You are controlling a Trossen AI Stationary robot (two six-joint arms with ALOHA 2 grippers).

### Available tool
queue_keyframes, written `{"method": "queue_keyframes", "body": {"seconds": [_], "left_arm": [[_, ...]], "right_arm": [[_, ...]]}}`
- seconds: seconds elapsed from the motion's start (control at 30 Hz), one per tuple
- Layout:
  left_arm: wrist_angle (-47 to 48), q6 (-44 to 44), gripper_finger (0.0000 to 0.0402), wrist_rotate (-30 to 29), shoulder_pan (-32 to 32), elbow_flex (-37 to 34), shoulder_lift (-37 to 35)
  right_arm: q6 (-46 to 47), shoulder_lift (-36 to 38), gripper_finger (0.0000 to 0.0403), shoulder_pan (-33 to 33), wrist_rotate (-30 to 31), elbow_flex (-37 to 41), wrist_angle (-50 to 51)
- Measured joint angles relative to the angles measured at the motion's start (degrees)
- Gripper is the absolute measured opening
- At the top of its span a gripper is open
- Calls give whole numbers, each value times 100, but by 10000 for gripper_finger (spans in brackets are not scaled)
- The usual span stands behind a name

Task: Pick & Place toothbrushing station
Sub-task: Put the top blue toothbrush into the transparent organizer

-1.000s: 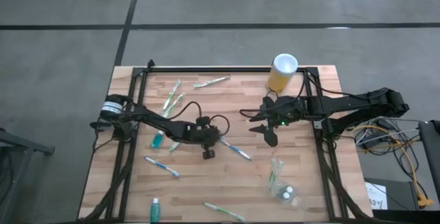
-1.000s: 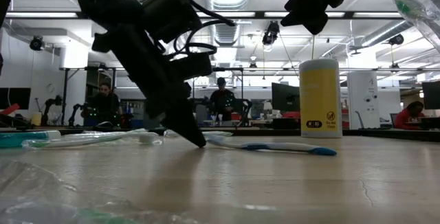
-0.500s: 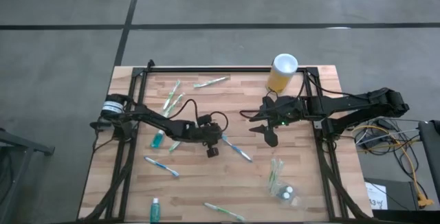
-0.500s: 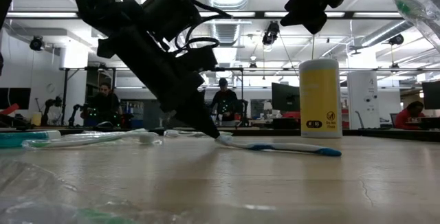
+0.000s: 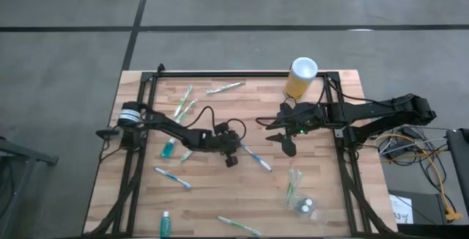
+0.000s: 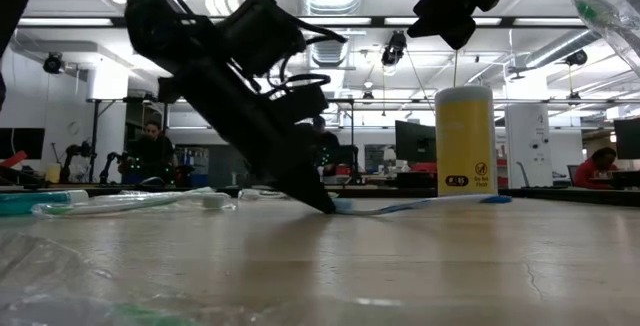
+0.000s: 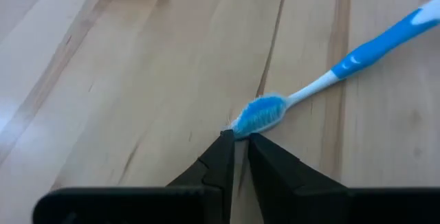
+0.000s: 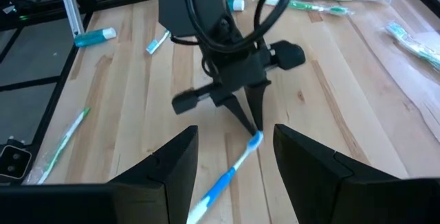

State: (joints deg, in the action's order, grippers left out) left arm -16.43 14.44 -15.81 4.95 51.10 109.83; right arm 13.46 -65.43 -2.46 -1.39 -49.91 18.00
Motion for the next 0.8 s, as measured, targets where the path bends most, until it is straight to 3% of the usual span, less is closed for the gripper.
{"method": "queue_keyframes", "body": {"seconds": [0.8], "left_arm": [[-155, -768, 53, 362, -9, 1738, 1107]], "right_arm": [[-62, 0, 185, 0, -1, 0, 33]]}}
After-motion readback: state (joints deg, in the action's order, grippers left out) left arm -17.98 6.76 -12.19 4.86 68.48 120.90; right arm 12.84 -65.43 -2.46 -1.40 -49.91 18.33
